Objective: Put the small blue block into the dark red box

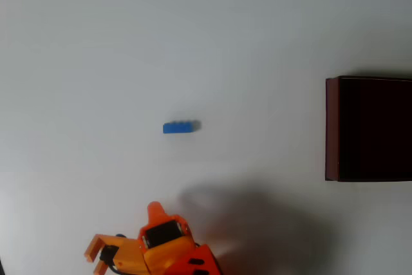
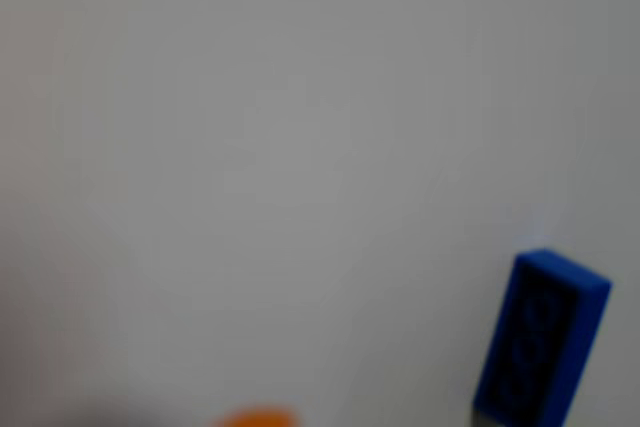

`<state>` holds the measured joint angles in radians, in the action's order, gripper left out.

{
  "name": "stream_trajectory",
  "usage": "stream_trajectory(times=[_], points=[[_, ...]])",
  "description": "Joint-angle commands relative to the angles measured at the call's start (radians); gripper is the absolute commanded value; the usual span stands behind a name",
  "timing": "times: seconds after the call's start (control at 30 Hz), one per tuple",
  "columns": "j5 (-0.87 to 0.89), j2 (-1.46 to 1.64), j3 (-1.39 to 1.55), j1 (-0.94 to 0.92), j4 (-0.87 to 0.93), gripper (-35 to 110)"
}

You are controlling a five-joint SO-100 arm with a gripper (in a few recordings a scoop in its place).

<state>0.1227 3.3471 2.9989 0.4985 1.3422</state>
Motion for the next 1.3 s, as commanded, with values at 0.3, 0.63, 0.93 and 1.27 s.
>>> stream_trajectory(times=[0.3,0.63,0.93,1.27], points=[[0.020,0.011,0.008,0.011,0.005,0],[0.017,0.011,0.008,0.011,0.005,0],[0.091,0.017,-0.012,0.064,-0.015,9],[0.028,-0.156,-0.156,-0.002,-0.086,20]])
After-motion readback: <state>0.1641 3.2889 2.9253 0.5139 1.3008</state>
